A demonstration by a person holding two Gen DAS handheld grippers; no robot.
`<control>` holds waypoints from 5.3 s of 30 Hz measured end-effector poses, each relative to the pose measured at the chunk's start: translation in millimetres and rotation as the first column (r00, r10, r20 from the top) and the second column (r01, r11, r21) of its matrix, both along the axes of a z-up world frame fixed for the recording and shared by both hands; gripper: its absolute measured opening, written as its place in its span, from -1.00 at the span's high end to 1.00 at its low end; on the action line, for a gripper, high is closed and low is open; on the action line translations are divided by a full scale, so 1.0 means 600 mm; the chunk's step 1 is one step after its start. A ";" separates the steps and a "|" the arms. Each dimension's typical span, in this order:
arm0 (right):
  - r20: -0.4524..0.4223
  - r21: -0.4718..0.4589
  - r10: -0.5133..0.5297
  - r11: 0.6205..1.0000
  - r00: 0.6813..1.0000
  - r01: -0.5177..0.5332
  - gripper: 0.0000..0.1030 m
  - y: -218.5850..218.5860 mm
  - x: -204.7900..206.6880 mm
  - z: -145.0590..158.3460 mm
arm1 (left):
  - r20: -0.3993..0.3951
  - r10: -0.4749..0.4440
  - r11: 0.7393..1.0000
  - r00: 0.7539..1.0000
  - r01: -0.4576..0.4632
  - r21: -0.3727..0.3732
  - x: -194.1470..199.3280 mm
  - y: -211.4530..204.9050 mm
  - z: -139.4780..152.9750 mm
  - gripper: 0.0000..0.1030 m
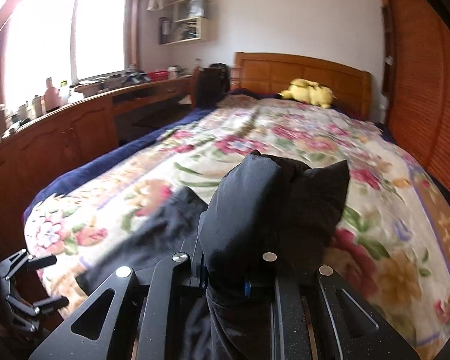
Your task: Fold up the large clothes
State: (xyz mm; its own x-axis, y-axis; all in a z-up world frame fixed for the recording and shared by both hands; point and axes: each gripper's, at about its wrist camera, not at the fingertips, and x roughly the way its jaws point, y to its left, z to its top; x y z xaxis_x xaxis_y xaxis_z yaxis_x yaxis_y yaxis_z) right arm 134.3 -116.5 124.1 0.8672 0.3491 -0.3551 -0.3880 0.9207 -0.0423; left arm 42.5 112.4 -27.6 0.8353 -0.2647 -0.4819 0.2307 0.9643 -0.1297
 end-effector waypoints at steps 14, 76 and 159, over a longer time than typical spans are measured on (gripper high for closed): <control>-0.237 -0.080 0.286 0.947 0.929 -0.312 0.56 0.171 0.035 -0.117 | 0.009 0.111 0.993 0.994 -0.111 -0.029 -0.020 0.068 -0.002 -0.56; -0.257 -0.417 0.169 0.869 0.952 -0.267 0.87 0.344 0.314 -0.170 | 0.032 0.206 0.978 0.978 -0.206 0.014 -0.002 0.090 -0.008 -0.56; -0.401 0.138 0.131 0.987 0.906 -0.081 -0.06 0.011 0.505 -0.297 | -0.224 0.008 0.997 0.975 -0.026 -0.076 0.053 -0.010 -0.098 0.73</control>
